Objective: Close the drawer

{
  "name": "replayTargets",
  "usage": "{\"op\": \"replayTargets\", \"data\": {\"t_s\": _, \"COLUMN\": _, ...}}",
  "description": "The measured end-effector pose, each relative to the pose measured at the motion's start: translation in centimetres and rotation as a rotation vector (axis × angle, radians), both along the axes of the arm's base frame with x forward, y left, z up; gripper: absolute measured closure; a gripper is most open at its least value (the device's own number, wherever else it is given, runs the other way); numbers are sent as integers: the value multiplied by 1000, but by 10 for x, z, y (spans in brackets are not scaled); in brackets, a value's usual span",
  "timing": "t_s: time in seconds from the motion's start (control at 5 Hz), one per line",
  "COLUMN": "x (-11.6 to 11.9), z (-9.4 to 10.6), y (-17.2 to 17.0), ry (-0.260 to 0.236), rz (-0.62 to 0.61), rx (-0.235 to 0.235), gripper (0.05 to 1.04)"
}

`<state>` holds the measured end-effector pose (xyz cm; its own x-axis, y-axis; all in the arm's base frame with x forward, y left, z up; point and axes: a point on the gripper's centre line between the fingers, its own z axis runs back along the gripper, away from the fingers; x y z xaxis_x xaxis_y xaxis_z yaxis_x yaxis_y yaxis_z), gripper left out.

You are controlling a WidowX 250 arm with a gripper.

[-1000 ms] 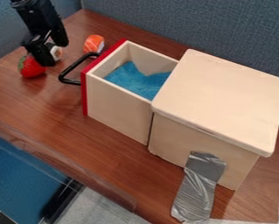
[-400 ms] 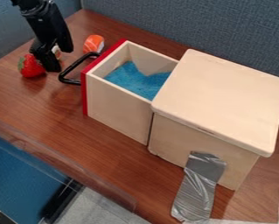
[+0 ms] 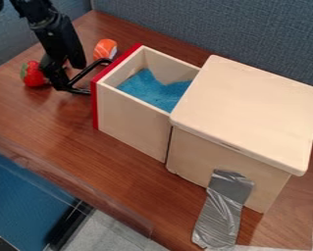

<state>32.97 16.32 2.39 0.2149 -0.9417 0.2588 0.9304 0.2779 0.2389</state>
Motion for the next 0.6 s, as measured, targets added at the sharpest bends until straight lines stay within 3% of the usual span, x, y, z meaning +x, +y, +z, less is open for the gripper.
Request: {"op": "replayTargets", "data": {"t_s": 0.6, "x": -5, "z": -1, "y": -30, "ry": 2, "rz": -8, "rx": -11, "gripper": 84}}
